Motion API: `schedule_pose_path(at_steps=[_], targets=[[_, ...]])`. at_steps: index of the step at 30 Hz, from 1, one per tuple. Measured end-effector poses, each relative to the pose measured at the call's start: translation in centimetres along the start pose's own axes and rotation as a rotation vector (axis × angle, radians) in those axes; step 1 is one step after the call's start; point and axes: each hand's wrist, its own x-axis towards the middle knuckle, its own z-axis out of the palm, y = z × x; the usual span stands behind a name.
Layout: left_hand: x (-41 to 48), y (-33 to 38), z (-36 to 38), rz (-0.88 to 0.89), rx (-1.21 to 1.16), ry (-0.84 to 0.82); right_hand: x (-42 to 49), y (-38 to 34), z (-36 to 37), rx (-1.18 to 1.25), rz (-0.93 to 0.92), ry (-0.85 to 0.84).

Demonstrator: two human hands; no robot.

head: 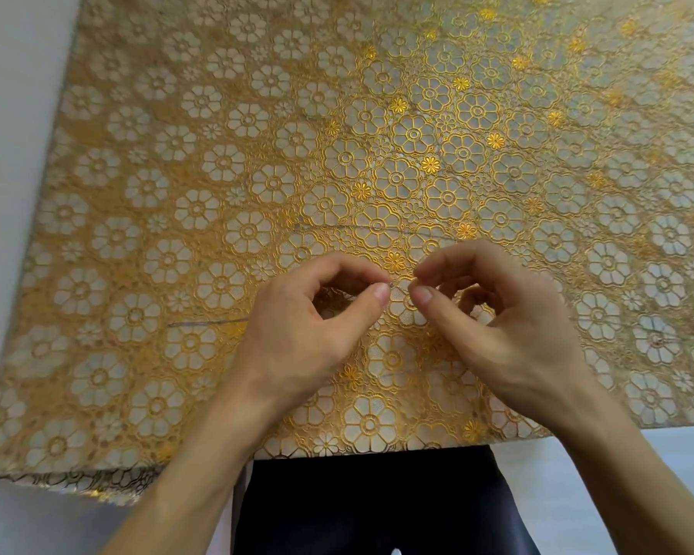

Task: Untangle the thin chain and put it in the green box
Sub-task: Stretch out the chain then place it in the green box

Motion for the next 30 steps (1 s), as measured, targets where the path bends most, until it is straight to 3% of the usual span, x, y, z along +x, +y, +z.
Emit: schedule_pose_path(at_steps=[16, 30], targets=[[0.00, -0.29, -0.05, 0.007, -0.048, -0.004, -0.01, 0.07, 0.43, 0.019, -0.021, 0.015], [-0.21, -0.27, 0.01, 0.127, 0.157, 0.070, -0.14, -0.29, 1.02, -0.121, -0.129, 0.052]])
